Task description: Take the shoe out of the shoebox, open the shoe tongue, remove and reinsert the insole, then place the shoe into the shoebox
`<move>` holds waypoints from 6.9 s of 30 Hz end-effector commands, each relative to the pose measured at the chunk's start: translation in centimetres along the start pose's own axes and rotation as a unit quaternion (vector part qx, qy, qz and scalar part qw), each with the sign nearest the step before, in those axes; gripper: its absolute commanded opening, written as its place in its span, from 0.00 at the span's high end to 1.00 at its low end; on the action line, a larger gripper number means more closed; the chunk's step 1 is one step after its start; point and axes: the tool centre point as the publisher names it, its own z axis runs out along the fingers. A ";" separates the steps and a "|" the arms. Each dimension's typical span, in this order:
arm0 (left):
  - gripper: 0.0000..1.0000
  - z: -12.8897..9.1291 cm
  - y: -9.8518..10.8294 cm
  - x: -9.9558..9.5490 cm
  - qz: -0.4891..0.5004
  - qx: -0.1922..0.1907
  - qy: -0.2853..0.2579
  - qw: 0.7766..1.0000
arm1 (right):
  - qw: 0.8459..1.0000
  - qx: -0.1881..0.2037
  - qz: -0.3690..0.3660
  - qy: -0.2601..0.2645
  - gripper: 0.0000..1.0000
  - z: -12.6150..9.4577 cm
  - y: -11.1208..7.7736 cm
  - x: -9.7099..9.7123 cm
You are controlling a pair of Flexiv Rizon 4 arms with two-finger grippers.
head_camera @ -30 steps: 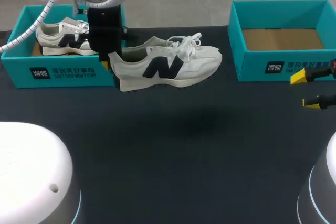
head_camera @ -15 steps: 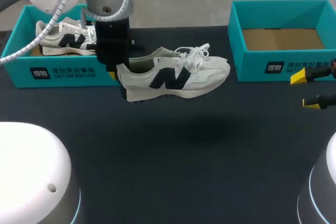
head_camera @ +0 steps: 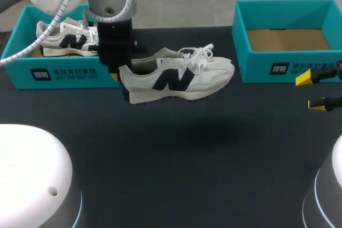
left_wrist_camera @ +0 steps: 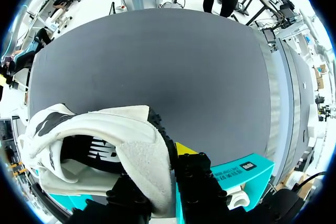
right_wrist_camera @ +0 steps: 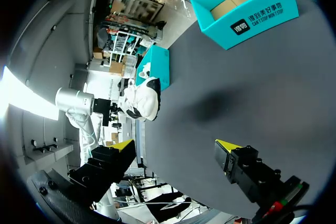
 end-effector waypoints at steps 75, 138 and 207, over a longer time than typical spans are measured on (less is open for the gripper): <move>0.00 11.4 -0.7 0.1 -0.186 -0.024 -0.084 0.979 | 1.000 -0.001 0.001 -0.002 0.00 0.0 -0.1 0.0; 0.00 11.8 -2.4 4.3 -0.520 0.335 -0.448 0.646 | 1.000 -0.001 0.001 -0.002 0.00 0.0 -0.1 0.0; 0.00 17.9 -1.0 4.2 -0.575 0.390 -0.446 0.565 | 1.000 -0.001 0.001 -0.002 0.00 0.0 -0.1 0.0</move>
